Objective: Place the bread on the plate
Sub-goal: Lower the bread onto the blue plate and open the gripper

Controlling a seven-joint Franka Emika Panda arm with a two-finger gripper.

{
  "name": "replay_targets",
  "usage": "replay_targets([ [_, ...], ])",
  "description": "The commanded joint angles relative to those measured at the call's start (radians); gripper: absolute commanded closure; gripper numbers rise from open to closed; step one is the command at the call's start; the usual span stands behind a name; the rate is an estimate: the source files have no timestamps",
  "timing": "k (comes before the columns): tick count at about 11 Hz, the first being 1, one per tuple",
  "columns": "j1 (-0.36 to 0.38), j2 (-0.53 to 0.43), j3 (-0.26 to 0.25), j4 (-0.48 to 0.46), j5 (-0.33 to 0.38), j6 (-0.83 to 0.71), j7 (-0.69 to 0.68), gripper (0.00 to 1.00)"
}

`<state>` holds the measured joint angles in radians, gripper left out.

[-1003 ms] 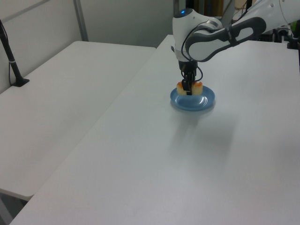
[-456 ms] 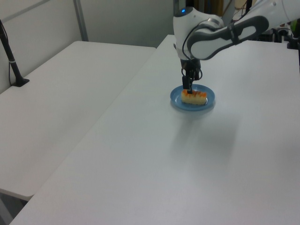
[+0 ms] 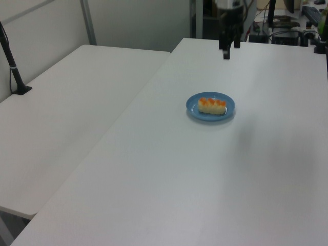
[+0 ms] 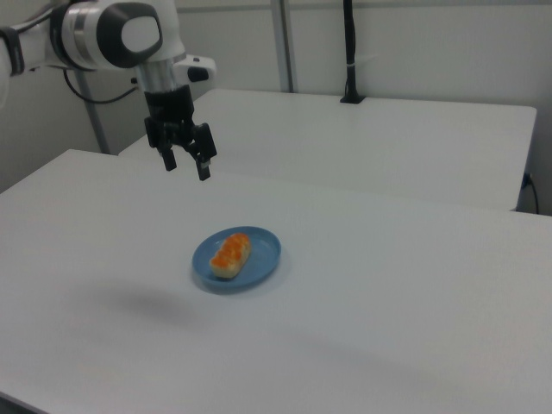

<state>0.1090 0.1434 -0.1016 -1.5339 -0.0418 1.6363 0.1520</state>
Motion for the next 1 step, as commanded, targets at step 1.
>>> replay_targets([
  [1, -0.065, -0.047, 0.037, -0.048, -0.012, -0.001, 0.018, 0.00],
])
